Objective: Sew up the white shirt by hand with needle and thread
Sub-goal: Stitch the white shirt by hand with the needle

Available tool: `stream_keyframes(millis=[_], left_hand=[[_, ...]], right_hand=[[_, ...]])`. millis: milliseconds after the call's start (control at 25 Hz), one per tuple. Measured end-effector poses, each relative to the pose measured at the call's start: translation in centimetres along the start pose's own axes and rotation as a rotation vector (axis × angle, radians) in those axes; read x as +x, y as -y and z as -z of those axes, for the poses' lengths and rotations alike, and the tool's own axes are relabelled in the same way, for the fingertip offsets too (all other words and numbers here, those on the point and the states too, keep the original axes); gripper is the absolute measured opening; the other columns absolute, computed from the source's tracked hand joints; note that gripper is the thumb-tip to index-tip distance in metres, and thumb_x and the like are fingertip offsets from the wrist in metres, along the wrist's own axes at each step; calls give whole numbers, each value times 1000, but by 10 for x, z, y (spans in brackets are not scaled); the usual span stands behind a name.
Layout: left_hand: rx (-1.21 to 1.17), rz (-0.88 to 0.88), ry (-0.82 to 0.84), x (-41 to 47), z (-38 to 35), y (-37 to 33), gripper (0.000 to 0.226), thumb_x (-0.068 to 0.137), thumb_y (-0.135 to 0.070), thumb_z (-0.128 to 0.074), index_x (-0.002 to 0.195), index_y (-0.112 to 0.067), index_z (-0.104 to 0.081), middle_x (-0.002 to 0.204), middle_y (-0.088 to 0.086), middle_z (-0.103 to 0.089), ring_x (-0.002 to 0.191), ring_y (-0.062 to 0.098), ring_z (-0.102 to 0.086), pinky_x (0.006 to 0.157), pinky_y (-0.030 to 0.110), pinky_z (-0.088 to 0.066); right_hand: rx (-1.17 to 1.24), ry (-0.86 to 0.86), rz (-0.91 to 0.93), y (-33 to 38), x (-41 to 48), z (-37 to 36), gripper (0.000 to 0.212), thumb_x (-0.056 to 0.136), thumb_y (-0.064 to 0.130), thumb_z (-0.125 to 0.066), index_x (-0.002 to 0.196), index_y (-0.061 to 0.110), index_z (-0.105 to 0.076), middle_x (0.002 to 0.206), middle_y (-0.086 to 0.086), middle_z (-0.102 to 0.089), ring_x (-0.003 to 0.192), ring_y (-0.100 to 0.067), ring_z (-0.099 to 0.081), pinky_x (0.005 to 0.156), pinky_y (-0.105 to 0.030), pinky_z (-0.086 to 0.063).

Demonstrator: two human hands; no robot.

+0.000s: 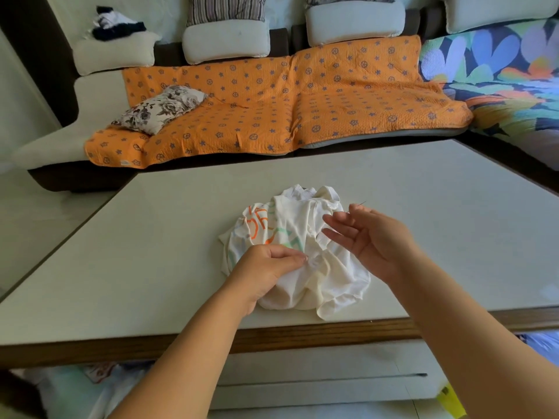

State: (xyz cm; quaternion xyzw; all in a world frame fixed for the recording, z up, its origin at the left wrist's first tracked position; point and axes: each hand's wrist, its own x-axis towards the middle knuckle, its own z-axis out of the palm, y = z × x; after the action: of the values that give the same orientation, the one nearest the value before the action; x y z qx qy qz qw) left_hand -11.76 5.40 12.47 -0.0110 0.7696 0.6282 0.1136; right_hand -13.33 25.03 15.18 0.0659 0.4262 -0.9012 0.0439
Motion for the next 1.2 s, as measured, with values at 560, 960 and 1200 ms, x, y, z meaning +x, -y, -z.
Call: stream_keyframes(millis=[560,960,1200], left_hand=[[365,36,129,15,35,-51,7,83,-21,-75,89,-19,-79,96,-6,-76,92,3,-65,77,12,-47],[162,-33,137,38,35,-23,6,84,-19,-74,89,-18,-77,85,-6,-76,80,0,-68,69,10,-49],[171,-98,213,34,25,-27,7,85,-19,-72,90,-20,-76,84,-7,-76,80,-2,-67,73,11,-49]], right_hand=[[-1072,-371,358,2,10,33,8,97,21,-51,96,19,-59,71,6,-67,65,-16,-58,52,-27,-37],[-878,-37,176,-10,-8,4,5,92,14,-65,88,10,-67,90,-5,-74,58,-18,-68,49,-27,-45],[-915,96,94,-27,-13,-9,8,94,14,-62,88,8,-65,74,-8,-74,67,-21,-72,70,-29,-57]])
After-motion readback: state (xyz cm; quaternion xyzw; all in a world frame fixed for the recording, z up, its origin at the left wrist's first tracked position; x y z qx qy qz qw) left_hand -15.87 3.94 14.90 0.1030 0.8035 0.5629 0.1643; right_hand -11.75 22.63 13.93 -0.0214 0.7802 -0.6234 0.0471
